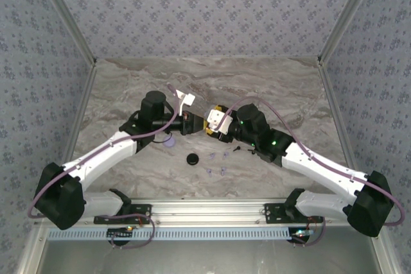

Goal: Insert the wireless bluetooth earbuds into the charging case

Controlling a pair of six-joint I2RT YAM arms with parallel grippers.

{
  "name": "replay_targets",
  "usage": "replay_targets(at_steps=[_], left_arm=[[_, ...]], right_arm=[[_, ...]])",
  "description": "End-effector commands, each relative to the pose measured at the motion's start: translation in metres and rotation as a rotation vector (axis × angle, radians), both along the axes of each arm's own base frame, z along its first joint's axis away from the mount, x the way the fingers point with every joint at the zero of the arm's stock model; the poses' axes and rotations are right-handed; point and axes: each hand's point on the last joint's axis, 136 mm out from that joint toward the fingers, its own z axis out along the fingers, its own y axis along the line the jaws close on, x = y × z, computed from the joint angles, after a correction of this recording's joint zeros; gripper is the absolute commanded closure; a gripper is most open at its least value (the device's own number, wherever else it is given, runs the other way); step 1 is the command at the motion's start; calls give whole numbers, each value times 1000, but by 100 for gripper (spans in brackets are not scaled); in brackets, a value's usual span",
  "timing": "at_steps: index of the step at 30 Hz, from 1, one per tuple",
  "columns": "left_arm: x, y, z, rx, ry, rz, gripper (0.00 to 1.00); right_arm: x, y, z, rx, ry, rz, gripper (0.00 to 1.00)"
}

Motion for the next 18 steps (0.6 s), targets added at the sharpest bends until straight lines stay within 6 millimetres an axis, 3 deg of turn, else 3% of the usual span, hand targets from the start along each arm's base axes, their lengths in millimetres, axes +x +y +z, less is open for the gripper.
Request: replay_targets(at_steps=[1, 2, 6, 11, 18], left_arm=[[1, -3, 10, -38, -61, -4, 85], [2, -2, 11, -41, -72, 5, 85], [7, 2, 13, -58, -133, 51, 88], [10, 12, 23, -119, -265, 119, 89], [-2, 26, 46, -218, -462, 168, 93]], right_arm=[[-5, 2, 0, 4, 42, 26, 29], [-7, 0, 1, 12, 55, 31, 21], [-13, -10, 5, 58, 95, 27, 1], [-26, -26, 18, 196, 184, 69, 0], [-22, -43, 56, 497, 320, 99, 0]])
